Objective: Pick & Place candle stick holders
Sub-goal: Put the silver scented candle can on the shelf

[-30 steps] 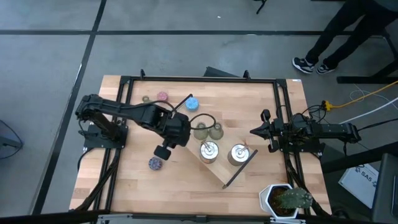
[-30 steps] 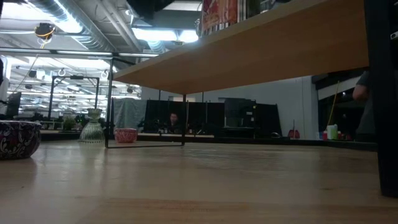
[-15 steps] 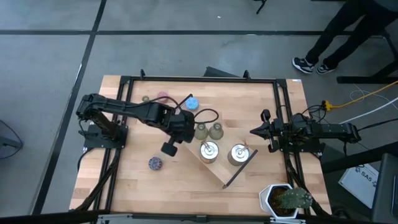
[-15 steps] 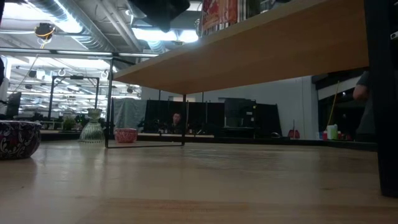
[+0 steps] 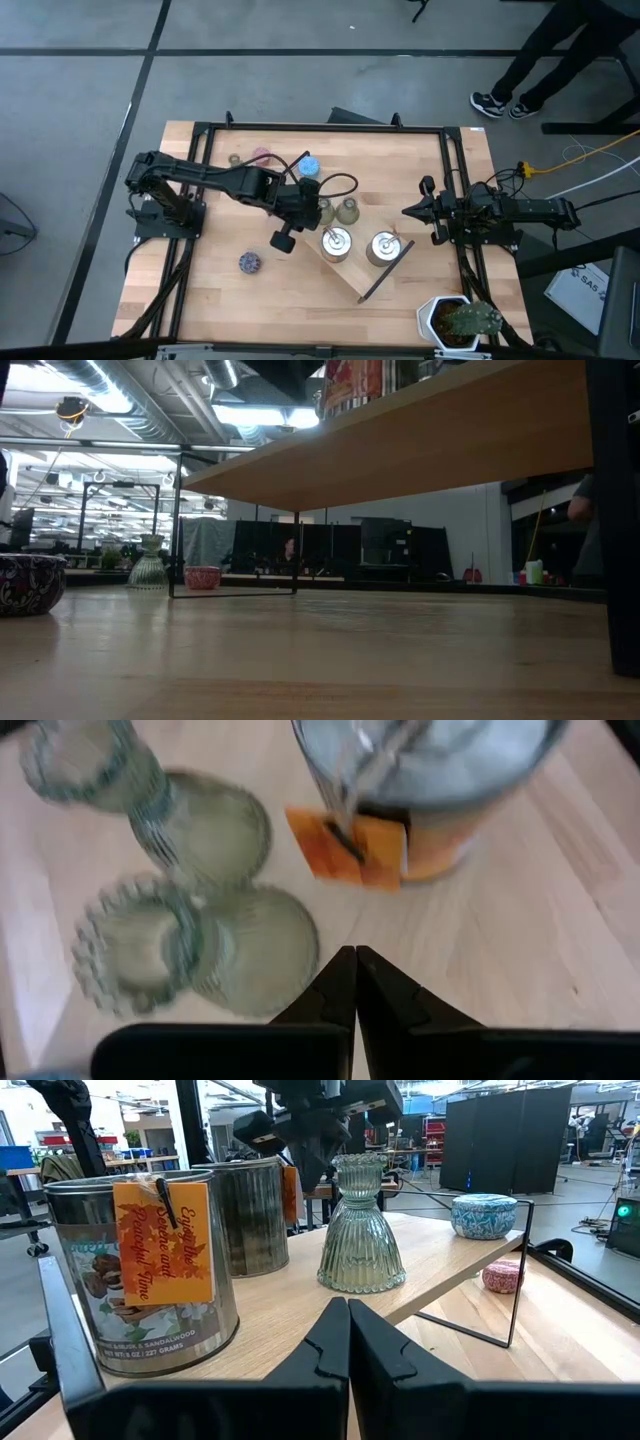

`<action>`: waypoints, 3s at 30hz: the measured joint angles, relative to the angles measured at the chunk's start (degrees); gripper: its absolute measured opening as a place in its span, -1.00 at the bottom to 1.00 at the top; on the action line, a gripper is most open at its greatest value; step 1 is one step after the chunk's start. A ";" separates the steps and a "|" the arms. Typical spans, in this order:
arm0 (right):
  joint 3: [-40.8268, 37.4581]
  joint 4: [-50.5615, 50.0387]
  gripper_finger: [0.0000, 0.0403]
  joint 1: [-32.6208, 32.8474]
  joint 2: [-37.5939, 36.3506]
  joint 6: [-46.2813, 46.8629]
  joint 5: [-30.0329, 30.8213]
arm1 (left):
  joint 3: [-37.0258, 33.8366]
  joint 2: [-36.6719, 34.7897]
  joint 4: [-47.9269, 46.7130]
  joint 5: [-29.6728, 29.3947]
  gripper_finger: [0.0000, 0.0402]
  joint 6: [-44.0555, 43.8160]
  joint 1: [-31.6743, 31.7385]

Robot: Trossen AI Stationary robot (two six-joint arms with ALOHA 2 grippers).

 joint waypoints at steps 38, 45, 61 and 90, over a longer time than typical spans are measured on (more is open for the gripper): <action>0.00 -0.01 -1.00 0.00 0.00 0.00 0.00 | 0.09 2.56 9.22 -0.16 -0.99 -2.55 -1.10; 0.00 -0.02 -1.00 0.01 0.00 0.00 0.00 | 0.09 2.56 9.57 0.80 -0.99 -4.11 -1.69; 0.00 0.00 -1.00 0.02 0.00 0.00 0.00 | 0.15 3.58 18.41 6.99 -0.99 -4.12 -2.28; 0.00 -0.02 -1.00 0.00 0.00 0.00 0.00 | 0.11 7.33 24.71 5.84 -0.99 -8.82 -4.90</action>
